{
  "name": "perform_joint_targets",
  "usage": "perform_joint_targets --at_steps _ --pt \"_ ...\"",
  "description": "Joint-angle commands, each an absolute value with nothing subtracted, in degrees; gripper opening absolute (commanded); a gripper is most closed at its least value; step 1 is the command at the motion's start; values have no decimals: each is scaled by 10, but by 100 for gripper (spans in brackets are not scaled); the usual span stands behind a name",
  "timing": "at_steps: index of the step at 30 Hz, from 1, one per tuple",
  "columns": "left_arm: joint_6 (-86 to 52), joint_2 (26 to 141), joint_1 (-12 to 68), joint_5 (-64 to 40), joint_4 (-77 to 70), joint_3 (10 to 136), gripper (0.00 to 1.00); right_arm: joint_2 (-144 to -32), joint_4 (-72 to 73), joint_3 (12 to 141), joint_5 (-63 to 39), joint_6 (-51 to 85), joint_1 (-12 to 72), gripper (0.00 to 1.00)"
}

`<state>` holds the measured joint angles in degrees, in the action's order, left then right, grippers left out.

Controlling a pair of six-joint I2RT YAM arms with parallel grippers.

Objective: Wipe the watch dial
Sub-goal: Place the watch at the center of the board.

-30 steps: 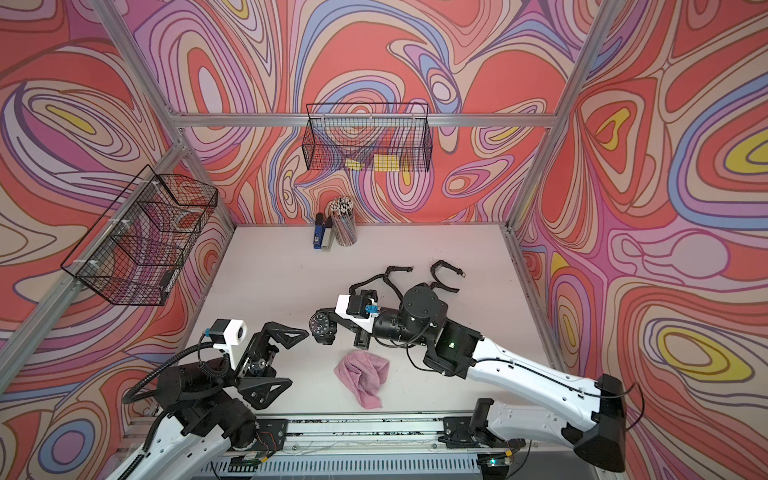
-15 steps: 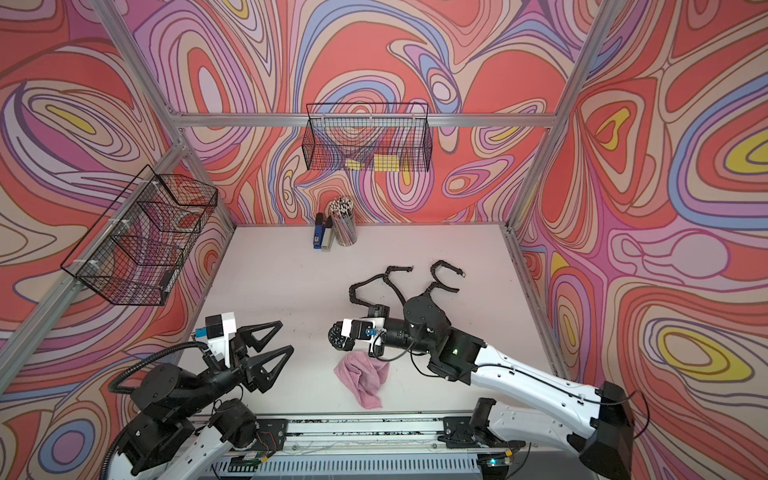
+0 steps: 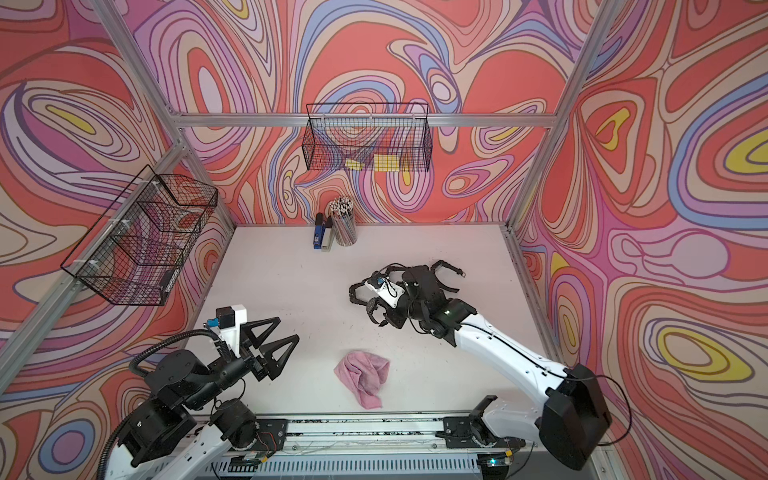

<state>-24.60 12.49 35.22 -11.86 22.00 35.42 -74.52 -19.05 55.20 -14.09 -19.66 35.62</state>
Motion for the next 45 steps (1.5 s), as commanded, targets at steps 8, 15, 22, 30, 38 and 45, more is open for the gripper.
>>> perform_joint_targets --at_steps 8,15,22,30,38,45 --pt "-220 103 354 -79 237 356 99 -899 -274 615 -163 -105 336 0" --pt "-216 82 353 -74 238 354 99 -983 -289 630 -132 -55 337 0" --pt "-211 81 353 -70 248 352 99 -1037 -291 647 -94 -26 333 0" --pt "-201 106 354 -81 247 356 99 -1089 -299 671 -68 -8 330 0" --pt "-184 113 353 -26 247 348 99 -1066 -286 671 -68 -9 331 46" --pt "-123 137 353 72 195 320 99 -937 -304 670 -12 -18 329 77"
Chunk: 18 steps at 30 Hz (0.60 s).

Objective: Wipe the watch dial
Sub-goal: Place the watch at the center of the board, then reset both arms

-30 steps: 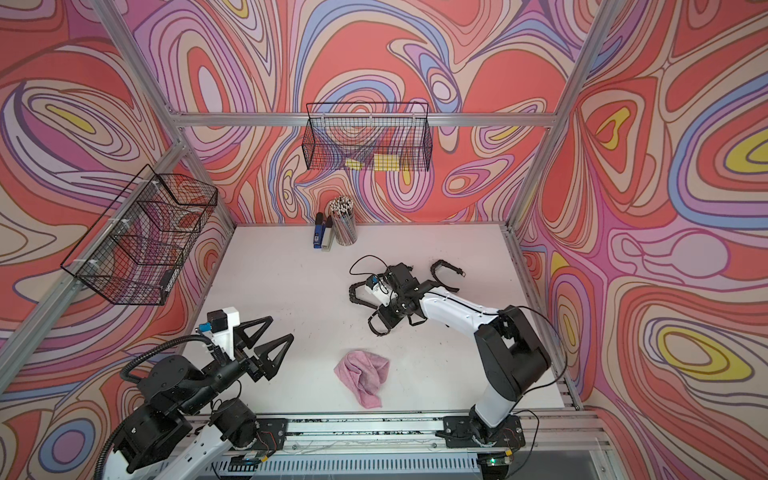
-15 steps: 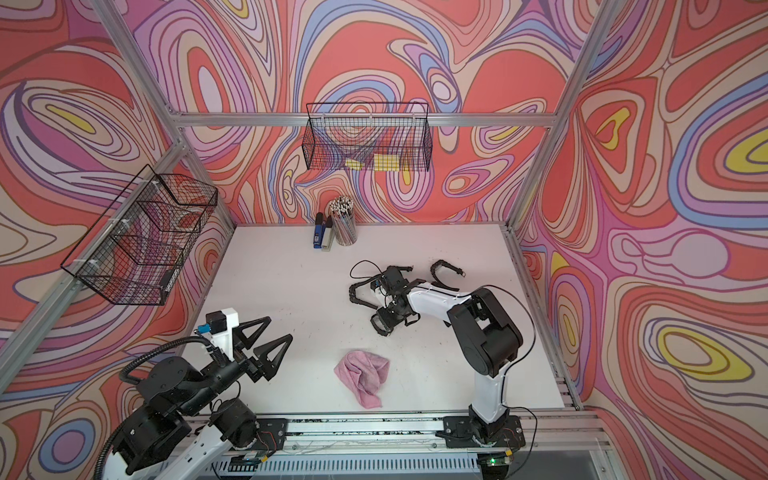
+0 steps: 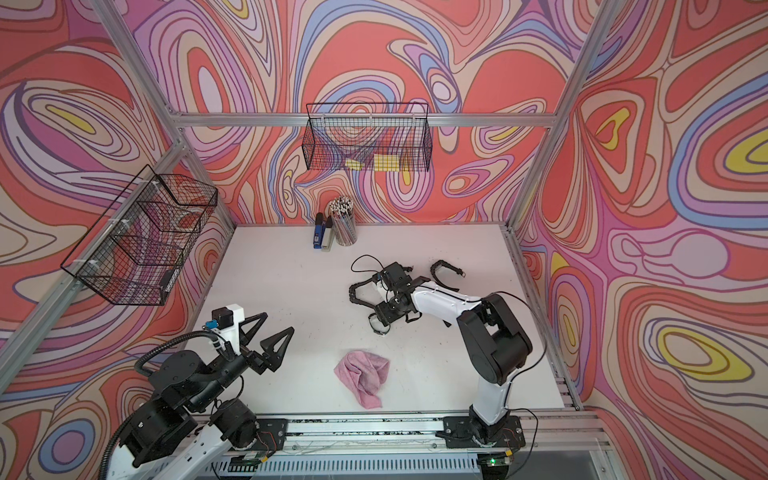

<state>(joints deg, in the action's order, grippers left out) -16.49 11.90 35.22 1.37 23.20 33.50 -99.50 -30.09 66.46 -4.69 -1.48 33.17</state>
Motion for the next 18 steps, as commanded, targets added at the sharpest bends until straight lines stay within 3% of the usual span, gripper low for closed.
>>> perform_joint_targets --at_steps 1,6,13,18 --pt "-115 150 353 95 180 314 99 -920 -306 671 -8 -18 325 80" --pt "-21 229 353 192 61 269 99 -822 -250 634 34 -7 298 98" --pt "119 384 333 335 -217 184 99 -670 -28 458 56 29 189 98" --pt "91 530 201 308 -424 100 99 -691 75 376 59 41 101 98"
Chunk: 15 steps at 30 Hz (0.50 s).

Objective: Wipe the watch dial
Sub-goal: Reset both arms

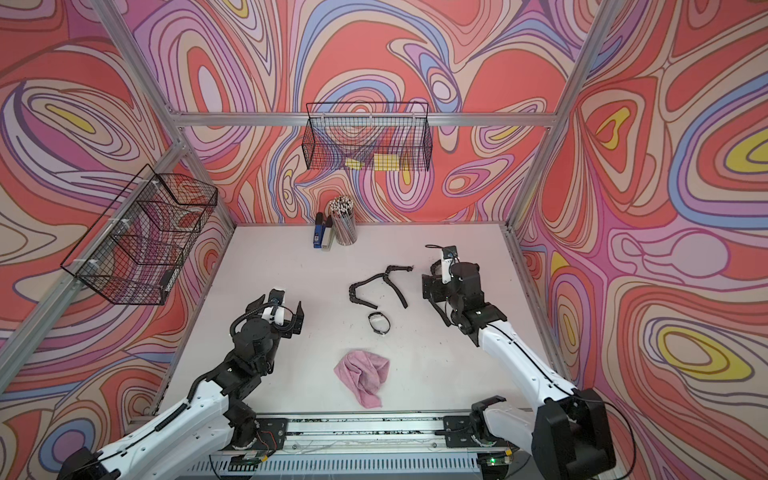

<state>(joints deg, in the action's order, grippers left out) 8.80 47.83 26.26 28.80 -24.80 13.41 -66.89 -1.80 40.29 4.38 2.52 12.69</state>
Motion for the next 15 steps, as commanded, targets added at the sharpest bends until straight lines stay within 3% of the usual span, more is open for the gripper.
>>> perform_joint_targets --at_steps 1,3,10,12,13,15 --pt "66 551 172 286 -439 91 99 -702 98 366 68 38 93 98" --pt "28 608 119 236 -468 89 99 -724 171 335 96 21 79 98" --pt "12 843 76 197 -644 130 99 -868 489 241 114 -7 24 98" --pt "25 904 70 166 -696 138 99 -880 456 265 92 11 17 98" --pt "28 911 69 166 -702 143 99 -903 511 256 82 14 16 98" --pt "10 874 60 143 -583 172 99 -961 575 247 67 8 17 98"
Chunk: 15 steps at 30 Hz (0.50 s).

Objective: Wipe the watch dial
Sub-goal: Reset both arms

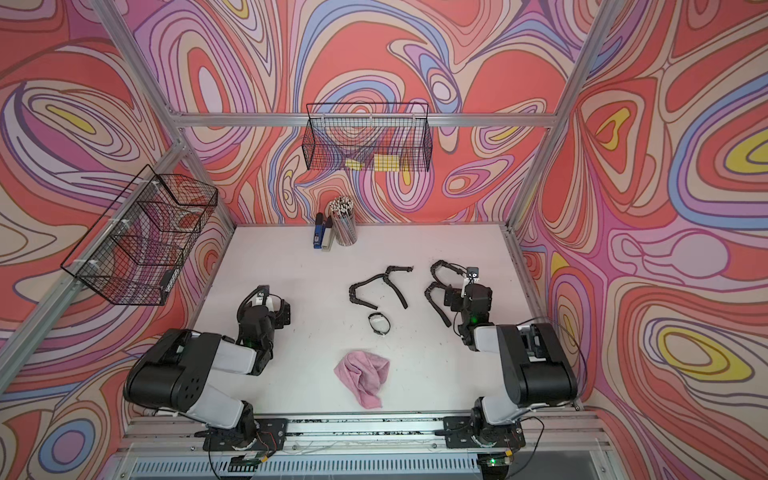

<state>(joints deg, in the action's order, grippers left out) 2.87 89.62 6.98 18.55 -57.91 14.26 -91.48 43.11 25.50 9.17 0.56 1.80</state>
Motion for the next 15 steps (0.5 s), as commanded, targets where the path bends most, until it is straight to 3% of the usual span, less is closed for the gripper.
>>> perform_joint_targets --at_steps 1,2,4,15 --pt "12 882 50 113 -569 185 99 -985 624 240 68 0 17 98" --pt "17 895 46 106 -569 197 99 -965 545 256 61 9 17 98" --pt "-5 878 26 77 -488 222 99 -977 560 262 54 4 16 98" --pt "-8 881 18 57 -518 210 99 -976 548 267 47 6 14 98"
